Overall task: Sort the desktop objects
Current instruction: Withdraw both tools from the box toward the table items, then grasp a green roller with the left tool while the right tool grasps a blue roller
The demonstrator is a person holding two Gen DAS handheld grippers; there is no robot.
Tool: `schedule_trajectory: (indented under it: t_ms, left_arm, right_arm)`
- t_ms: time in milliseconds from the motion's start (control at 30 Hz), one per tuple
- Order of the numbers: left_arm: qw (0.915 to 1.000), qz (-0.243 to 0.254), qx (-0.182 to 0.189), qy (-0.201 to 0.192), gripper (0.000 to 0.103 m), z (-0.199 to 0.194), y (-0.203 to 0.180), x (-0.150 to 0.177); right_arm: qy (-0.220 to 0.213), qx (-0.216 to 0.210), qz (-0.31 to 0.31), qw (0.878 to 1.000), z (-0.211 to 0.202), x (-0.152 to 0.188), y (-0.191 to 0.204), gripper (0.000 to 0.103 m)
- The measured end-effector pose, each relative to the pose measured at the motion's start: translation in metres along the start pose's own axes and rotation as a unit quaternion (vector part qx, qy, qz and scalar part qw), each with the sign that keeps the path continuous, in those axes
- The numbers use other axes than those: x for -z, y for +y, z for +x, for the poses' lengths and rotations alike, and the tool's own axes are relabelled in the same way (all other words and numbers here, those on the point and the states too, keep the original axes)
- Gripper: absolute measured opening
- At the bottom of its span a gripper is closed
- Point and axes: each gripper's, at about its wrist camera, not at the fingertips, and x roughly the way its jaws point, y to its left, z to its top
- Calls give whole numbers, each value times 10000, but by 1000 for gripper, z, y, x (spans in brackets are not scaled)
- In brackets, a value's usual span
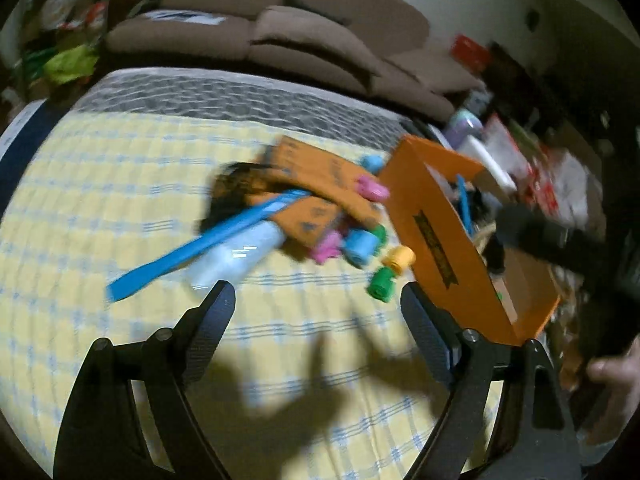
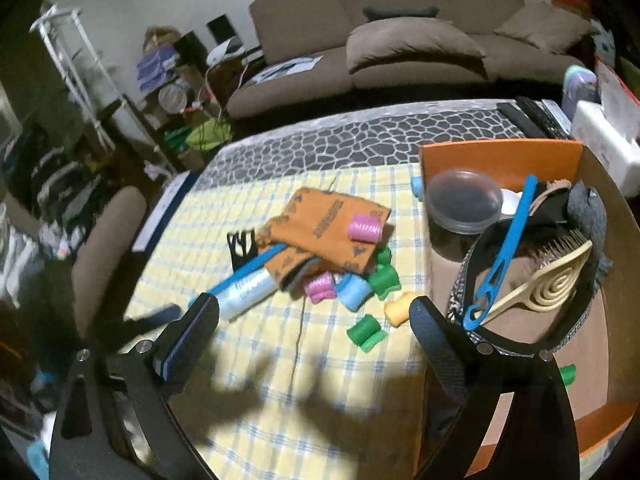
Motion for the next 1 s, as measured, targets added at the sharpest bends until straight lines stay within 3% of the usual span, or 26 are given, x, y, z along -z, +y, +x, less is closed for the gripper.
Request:
schedule_trajectory:
  t_ms: [133,367,533,667,1000]
  left_arm:
    - [9971,741,0,189,65,38,-37,4]
    - [9919,1212,-19,371,51,92,-65,11]
    - [9907,1296,95,400,43,112,-74,13]
    - [9900,1320,100,485,25,124,-76,16]
    - [9961,789,247,313,21,99,-51,11]
  right_arm:
    - [-98,6,276,9996,-4,-5,-13,97]
    - [-30,13,290,9996,-3,-7,-19,89]
    - [-48,-12,333,9994,-3,-7,-23,83]
    - [-60,-53,422,9991,-4,-7,-28,81]
    - [-44,-30,449,9990,-5,-6,-28,81]
